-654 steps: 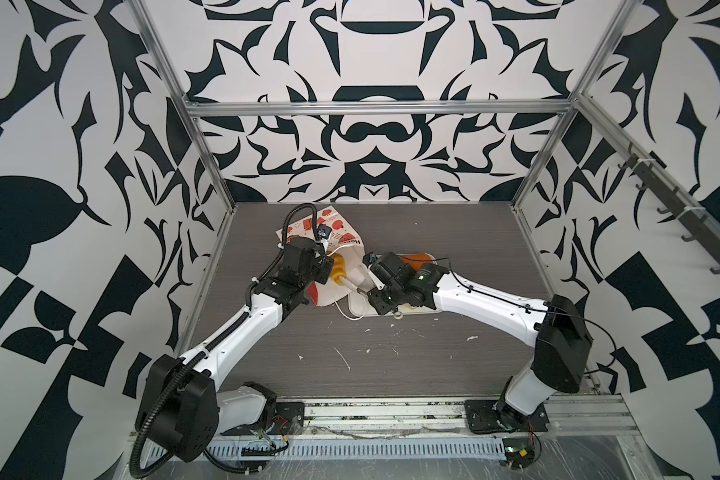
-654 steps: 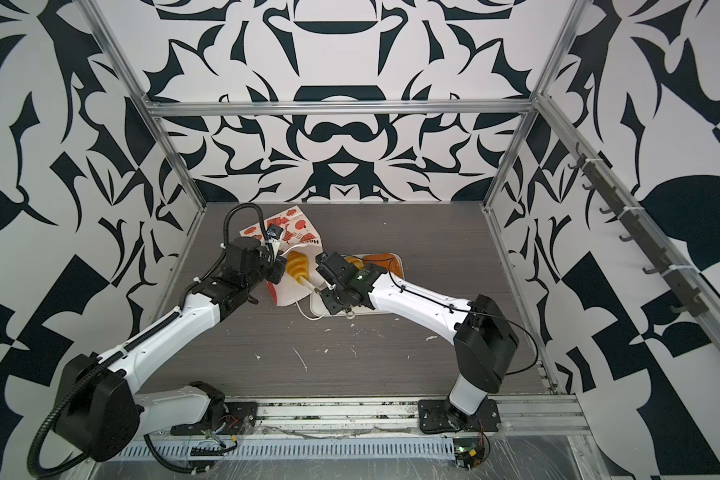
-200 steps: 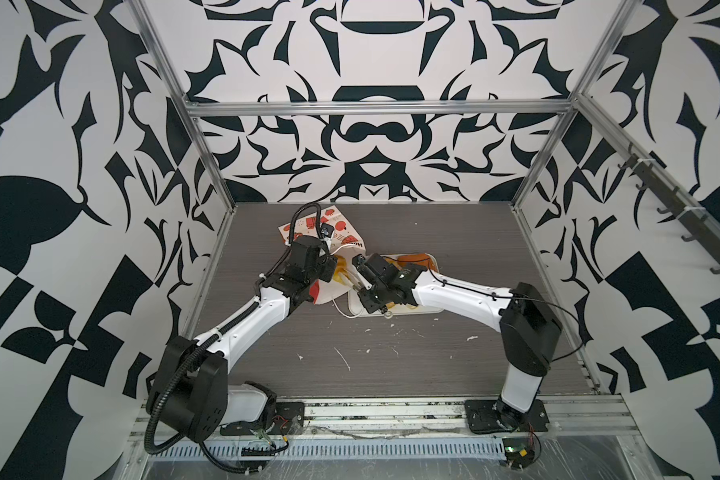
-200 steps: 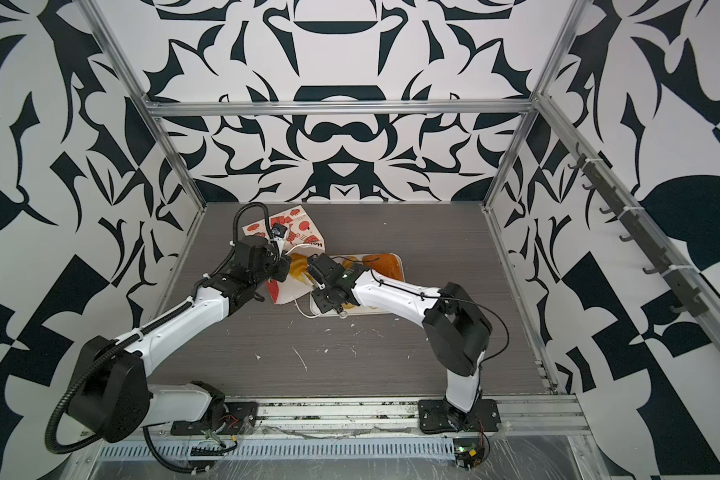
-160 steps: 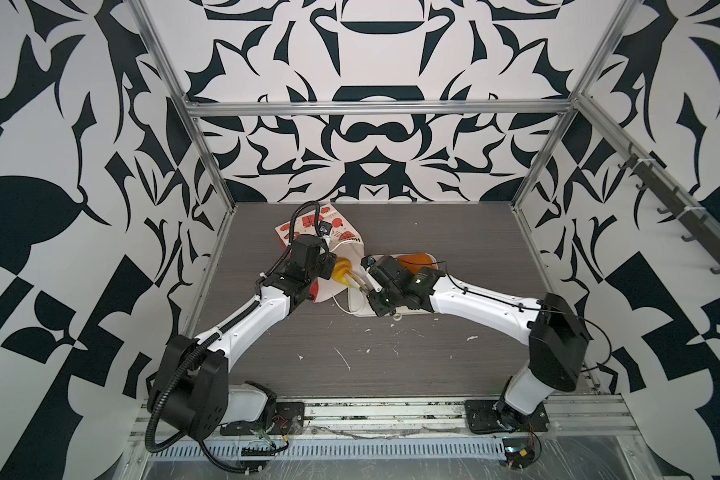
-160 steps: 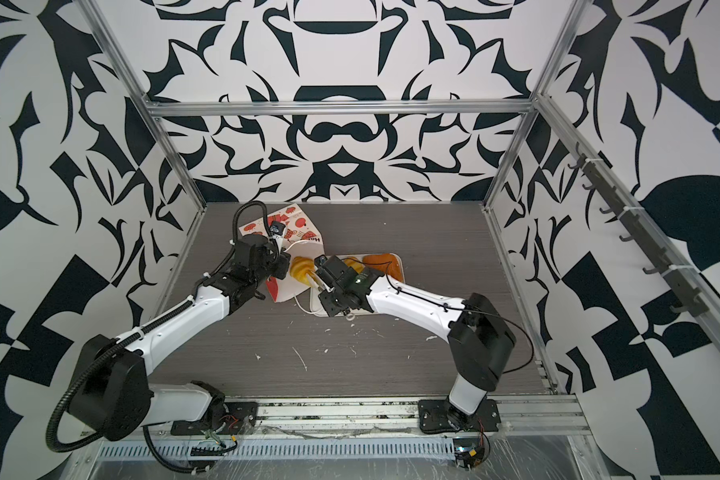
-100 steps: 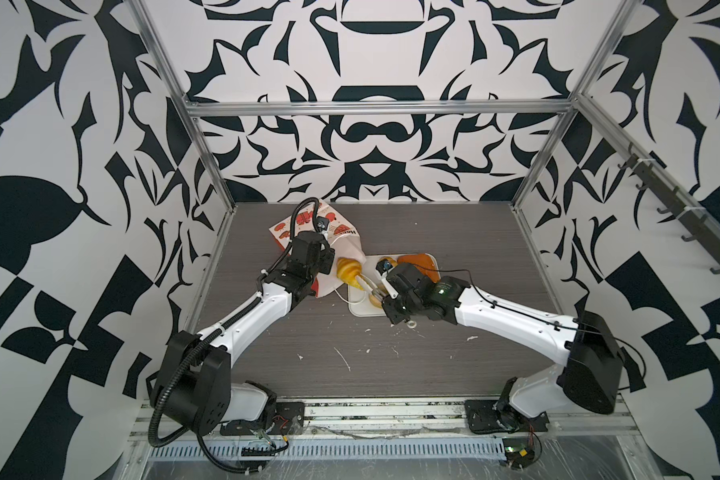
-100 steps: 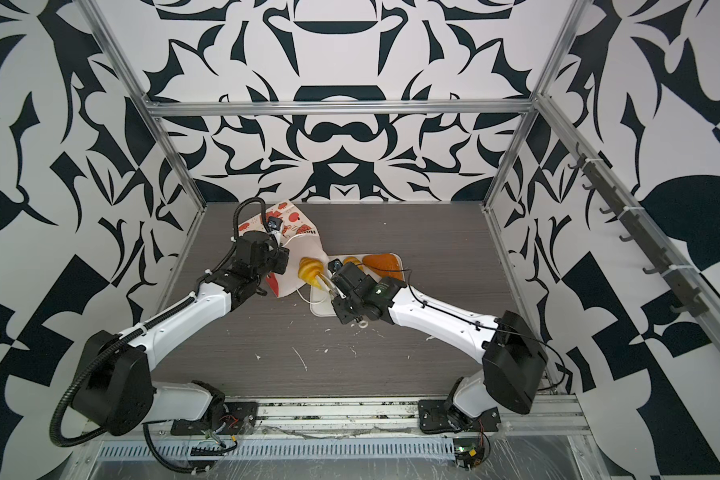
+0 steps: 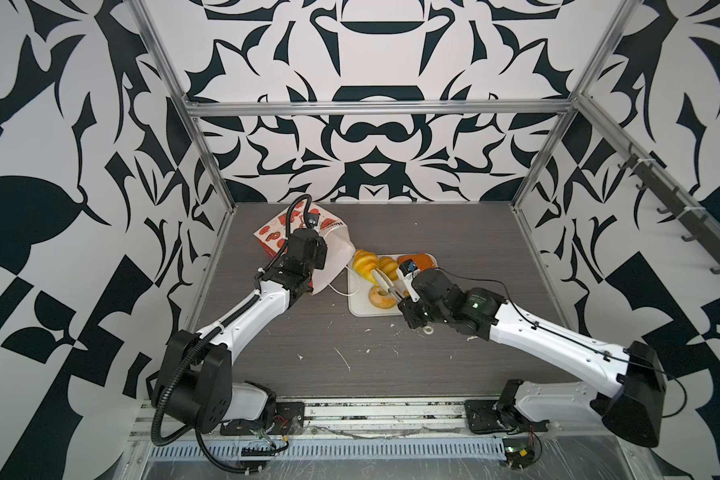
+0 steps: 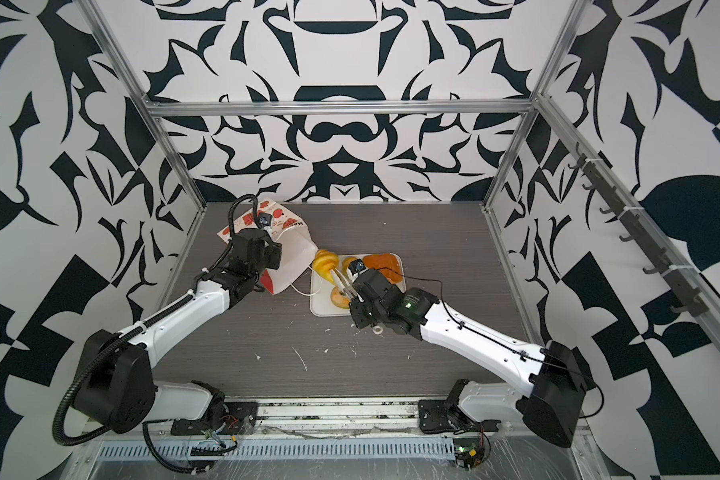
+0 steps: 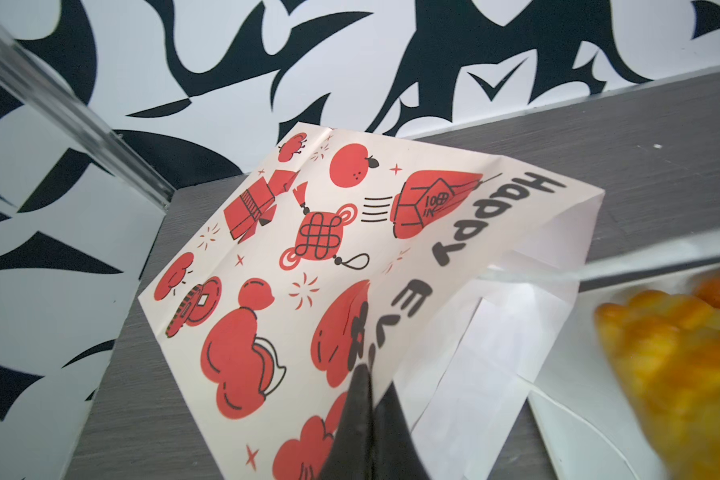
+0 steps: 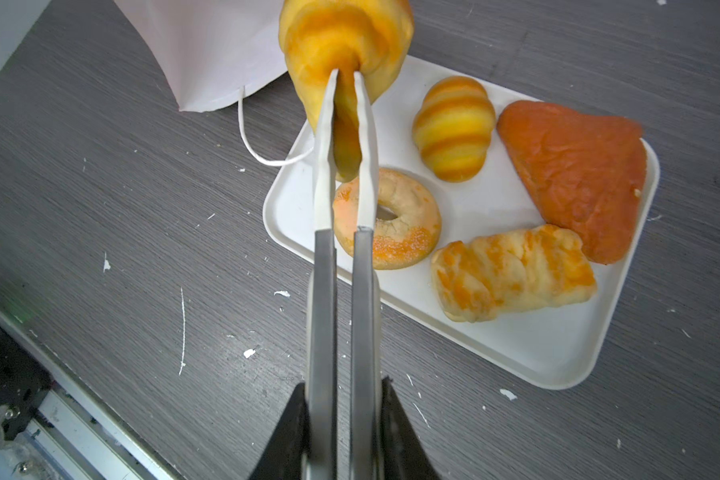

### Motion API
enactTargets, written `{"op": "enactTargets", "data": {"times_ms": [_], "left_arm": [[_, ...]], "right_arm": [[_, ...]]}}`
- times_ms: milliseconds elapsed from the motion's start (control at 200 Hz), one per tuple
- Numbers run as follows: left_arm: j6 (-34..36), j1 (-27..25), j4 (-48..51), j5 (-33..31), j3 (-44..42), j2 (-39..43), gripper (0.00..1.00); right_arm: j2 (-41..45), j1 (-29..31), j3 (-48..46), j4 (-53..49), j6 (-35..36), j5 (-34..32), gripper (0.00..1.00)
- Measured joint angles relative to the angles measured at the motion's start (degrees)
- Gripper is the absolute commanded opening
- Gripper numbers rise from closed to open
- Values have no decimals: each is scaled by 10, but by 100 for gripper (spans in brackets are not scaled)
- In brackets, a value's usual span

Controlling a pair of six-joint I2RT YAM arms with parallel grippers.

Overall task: Take the fake bread out of the paper bag
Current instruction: 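Lower the croissant onto the white tray and open the right tongs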

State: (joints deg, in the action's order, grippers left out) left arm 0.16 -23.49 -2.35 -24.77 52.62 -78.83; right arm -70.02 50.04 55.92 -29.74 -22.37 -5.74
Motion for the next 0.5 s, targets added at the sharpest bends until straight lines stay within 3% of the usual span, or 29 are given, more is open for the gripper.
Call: {"op": "enactTargets", "data": {"times_ms": [185, 500], "left_arm": [[-7, 9, -14, -42, -20, 50, 0], [-6, 10, -47, -87, -52, 169, 0]], "right_arm": [[-3, -19, -1, 0, -12, -3, 16], [-108, -21, 56, -14, -41, 8, 16]]}}
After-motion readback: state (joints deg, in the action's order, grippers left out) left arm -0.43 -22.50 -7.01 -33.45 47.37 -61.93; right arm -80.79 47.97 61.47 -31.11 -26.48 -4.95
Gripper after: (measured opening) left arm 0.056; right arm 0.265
